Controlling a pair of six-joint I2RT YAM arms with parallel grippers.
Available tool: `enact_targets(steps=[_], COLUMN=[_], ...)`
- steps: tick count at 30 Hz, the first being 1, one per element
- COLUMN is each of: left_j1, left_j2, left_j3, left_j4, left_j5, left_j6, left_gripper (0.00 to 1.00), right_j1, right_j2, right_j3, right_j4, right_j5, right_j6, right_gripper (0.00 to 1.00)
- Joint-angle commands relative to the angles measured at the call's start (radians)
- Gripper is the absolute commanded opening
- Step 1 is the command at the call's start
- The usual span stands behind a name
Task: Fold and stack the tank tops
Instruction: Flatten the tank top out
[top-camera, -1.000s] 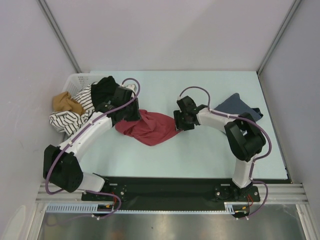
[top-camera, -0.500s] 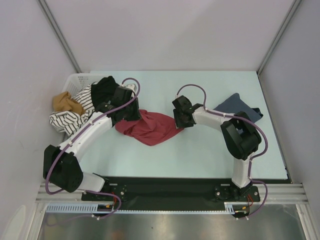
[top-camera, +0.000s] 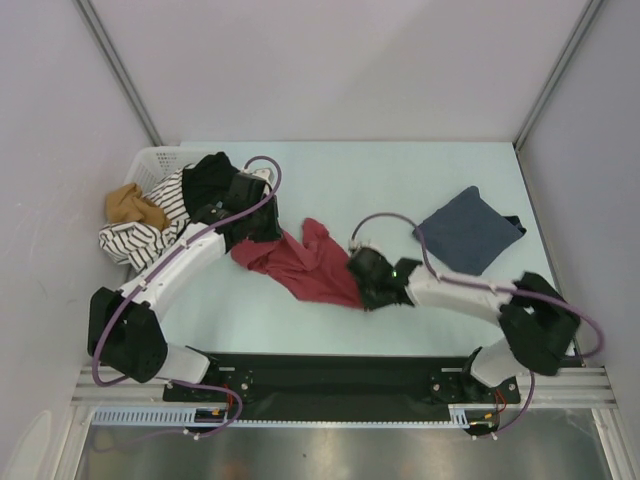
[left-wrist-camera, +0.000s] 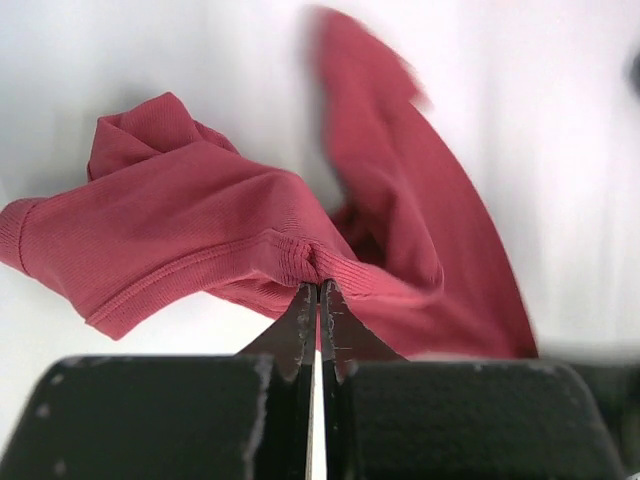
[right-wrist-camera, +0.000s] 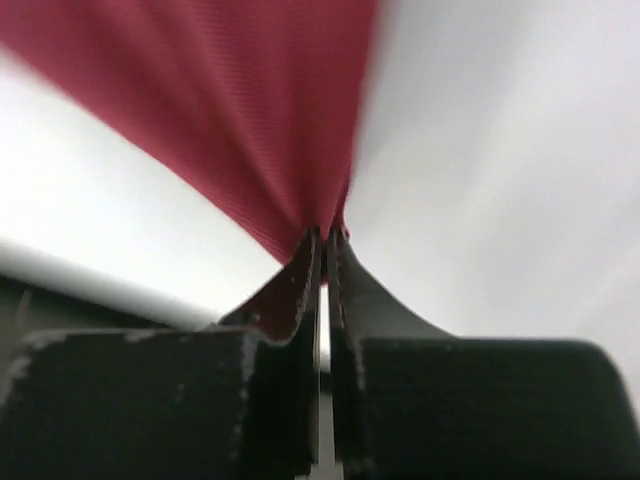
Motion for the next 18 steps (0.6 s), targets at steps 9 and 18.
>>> enact_targets(steps=[9, 18], left_j1=[-0.002, -0.001], left_j2=[0.061, 0.08], left_j3=[-0.013, -0.042], left_j4=[0.053, 0.071], left_j5=[-0.063, -0.084], left_j6=[-0.007, -0.009], left_gripper=[0.0, 0.0], right_j1=[0.511, 0.08], right_j2=[-0.224, -0.175], right_j3=[-0.025, 0.115], right_j4=[-0.213, -0.05], right_j5=[0.101, -0.124], right_j6=[0.356, 0.021], right_gripper=[0.65, 0.53])
